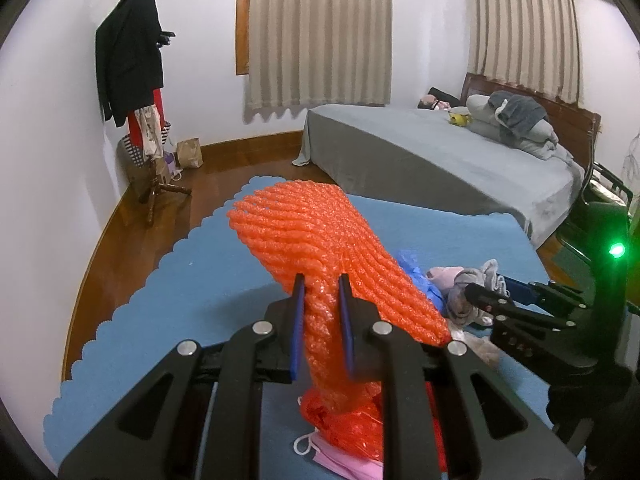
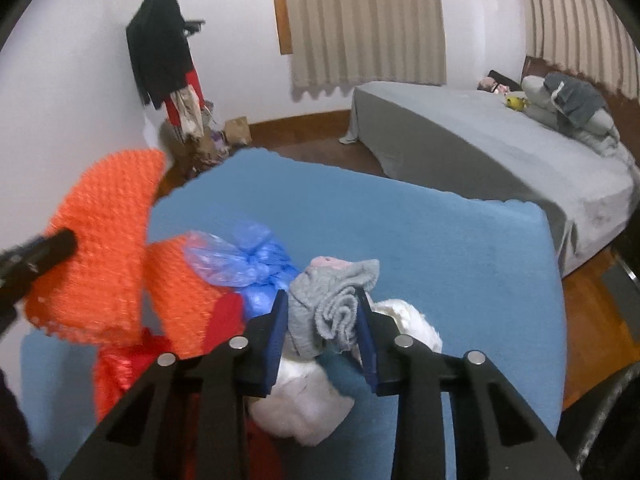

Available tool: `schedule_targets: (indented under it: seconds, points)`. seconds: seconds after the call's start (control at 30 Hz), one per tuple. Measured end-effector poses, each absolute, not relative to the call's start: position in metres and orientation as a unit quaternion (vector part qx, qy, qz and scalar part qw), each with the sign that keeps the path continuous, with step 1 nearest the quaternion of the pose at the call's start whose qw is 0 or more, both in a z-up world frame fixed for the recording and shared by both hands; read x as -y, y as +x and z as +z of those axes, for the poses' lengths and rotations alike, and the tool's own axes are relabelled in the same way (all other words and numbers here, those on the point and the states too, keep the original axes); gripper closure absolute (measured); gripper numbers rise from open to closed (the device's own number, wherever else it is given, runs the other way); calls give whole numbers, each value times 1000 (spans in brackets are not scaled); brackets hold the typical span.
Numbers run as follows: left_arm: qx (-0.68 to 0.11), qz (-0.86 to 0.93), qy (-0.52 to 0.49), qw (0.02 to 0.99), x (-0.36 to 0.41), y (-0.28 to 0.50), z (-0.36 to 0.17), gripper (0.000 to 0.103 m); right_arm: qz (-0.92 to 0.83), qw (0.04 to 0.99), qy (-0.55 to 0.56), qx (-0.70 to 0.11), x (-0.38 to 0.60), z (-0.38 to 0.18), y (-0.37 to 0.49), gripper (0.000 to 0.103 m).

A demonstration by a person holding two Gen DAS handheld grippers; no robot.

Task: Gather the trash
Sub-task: 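Carry the orange net and grey sock to the black bin and release both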

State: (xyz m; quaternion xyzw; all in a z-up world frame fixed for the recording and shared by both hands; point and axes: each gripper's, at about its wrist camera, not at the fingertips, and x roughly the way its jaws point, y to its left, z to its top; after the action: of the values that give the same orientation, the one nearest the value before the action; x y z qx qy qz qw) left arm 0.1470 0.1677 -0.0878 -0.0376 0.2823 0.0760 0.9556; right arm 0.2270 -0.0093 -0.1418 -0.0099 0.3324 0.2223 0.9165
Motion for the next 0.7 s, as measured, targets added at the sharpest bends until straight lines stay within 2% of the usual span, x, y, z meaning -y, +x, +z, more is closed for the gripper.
schedule_targets:
  seconds: [0.4, 0.7]
  points:
    - [-268, 35, -23, 962, -136, 119, -73, 88, 266, 921, 47, -280, 55, -90, 169, 71]
    - [-264, -17, -9, 964, -95, 99, -65, 88, 236, 933, 62, -264, 101, -70, 123, 71]
